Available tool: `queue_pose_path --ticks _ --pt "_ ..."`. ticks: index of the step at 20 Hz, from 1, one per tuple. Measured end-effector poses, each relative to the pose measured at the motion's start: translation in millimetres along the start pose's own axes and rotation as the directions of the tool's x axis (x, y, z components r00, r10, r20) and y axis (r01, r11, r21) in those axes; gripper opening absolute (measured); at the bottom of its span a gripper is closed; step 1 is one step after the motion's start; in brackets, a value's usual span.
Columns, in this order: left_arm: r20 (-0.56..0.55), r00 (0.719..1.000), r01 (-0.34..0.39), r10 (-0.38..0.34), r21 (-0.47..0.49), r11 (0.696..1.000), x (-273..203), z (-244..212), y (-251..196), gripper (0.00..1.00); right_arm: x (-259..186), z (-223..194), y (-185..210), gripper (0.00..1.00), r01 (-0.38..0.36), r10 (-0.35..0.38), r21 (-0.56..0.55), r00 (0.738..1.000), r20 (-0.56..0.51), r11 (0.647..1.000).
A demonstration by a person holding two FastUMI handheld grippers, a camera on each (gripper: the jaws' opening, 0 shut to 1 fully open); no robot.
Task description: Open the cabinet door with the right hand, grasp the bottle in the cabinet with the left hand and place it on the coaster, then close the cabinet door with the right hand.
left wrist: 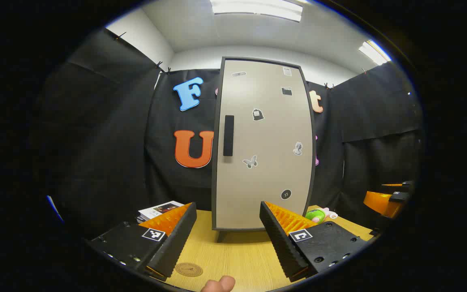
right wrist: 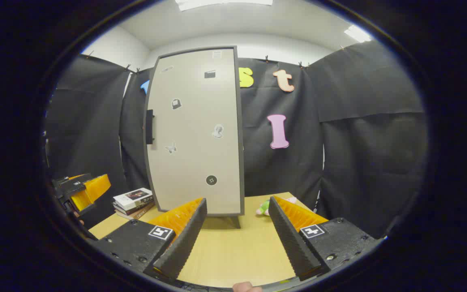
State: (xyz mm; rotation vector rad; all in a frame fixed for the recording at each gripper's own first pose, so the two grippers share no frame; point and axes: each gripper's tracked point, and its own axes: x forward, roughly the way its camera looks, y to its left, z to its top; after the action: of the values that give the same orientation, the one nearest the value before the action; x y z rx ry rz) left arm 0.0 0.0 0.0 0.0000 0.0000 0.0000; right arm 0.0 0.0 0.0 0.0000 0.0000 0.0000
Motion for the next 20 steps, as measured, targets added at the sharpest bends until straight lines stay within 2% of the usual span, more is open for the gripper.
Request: queue_pose_path --ticks 6,7,8,9,10,20 --pt "0.010 1.000 0.004 -0.004 -0.007 1.000 -0.6 3.6 2.7 0.95 0.2 -1.3 -2.5 0.94 0.016 -0.016 0.015 1.000 -0.007 1.000" --pt "0.012 1.000 0.005 -0.005 -0.009 1.000 0.4 4.2 3.3 0.95 -0.8 -1.1 -2.0 0.99 0.019 -0.019 0.013 1.000 -0.004 1.000" --pt "0.012 1.000 0.006 -0.006 -0.009 1.000 0.5 4.4 3.8 0.95 -1.6 -0.2 -2.8 0.94 0.024 -0.024 0.009 1.000 -0.001 1.000" --pt "0.012 1.000 0.005 -0.005 -0.007 1.000 1.2 4.1 4.8 0.95 -2.1 0.7 -2.6 0.99 0.025 -0.025 0.006 1.000 0.002 1.000" --pt "0.013 1.000 0.004 -0.004 -0.004 1.000 1.4 4.3 5.5 0.95 -1.6 1.5 -1.7 0.94 0.026 -0.026 0.003 1.000 0.004 1.000" --pt "0.023 1.000 0.020 -0.020 0.006 1.000 1.7 5.3 1.6 0.95 -3.5 2.9 0.7 0.94 0.025 -0.025 0.010 1.000 0.009 1.000"
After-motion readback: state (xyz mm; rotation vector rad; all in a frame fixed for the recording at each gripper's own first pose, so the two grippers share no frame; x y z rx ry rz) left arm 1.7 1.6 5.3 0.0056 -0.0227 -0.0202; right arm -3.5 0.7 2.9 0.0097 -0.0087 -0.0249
